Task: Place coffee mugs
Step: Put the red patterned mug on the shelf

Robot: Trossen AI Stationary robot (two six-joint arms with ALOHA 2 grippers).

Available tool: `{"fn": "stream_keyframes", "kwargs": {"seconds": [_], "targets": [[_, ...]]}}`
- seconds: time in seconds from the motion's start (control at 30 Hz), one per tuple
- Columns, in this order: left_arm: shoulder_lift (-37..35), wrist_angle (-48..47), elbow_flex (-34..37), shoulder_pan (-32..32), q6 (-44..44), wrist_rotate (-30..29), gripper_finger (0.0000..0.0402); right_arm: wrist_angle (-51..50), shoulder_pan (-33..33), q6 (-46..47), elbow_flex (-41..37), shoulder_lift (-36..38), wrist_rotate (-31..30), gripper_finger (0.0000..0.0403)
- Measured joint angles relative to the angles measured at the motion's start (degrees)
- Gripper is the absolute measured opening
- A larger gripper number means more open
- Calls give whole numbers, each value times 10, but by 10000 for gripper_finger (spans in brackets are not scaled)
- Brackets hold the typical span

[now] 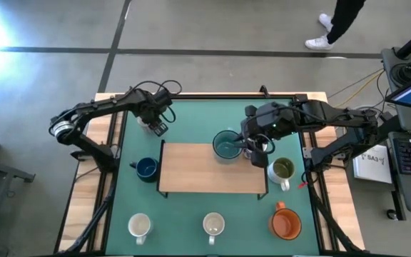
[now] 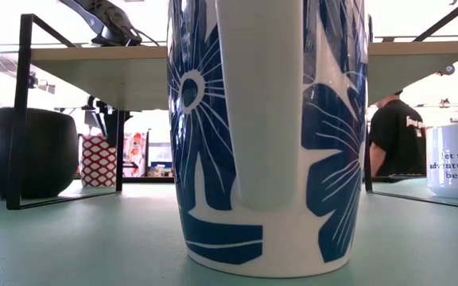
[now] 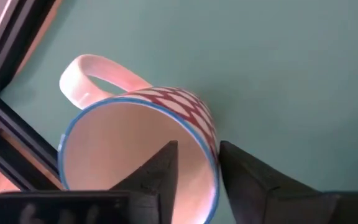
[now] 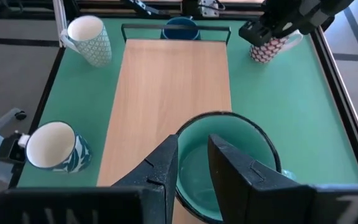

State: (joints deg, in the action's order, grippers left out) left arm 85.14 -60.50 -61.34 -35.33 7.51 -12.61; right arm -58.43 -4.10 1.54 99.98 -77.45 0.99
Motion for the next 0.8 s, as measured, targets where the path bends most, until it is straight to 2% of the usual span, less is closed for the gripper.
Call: {"fn": "stream_keyframes", "kwargs": {"seconds": [0.13, 0.2, 0.5, 0.63, 0.8], "targets": [[-2, -1, 0, -2, -5, 4, 25, -2, 0, 0, 0, 0, 0, 76], [-3, 1, 1, -3, -9, 8, 9, -2, 0, 0, 0, 0, 0, 78], [-19, -26, -23, -8, -13, 14, 5, -7, 0, -6, 0, 0, -1, 72], [-30, -50, -82, -8, -4, 14, 3, -21, 0, -6, 0, 0, -1, 69], [-31, -111, -190, 7, 42, 23, 2, -56, 0, 22, 0, 0, -2, 68]]}}
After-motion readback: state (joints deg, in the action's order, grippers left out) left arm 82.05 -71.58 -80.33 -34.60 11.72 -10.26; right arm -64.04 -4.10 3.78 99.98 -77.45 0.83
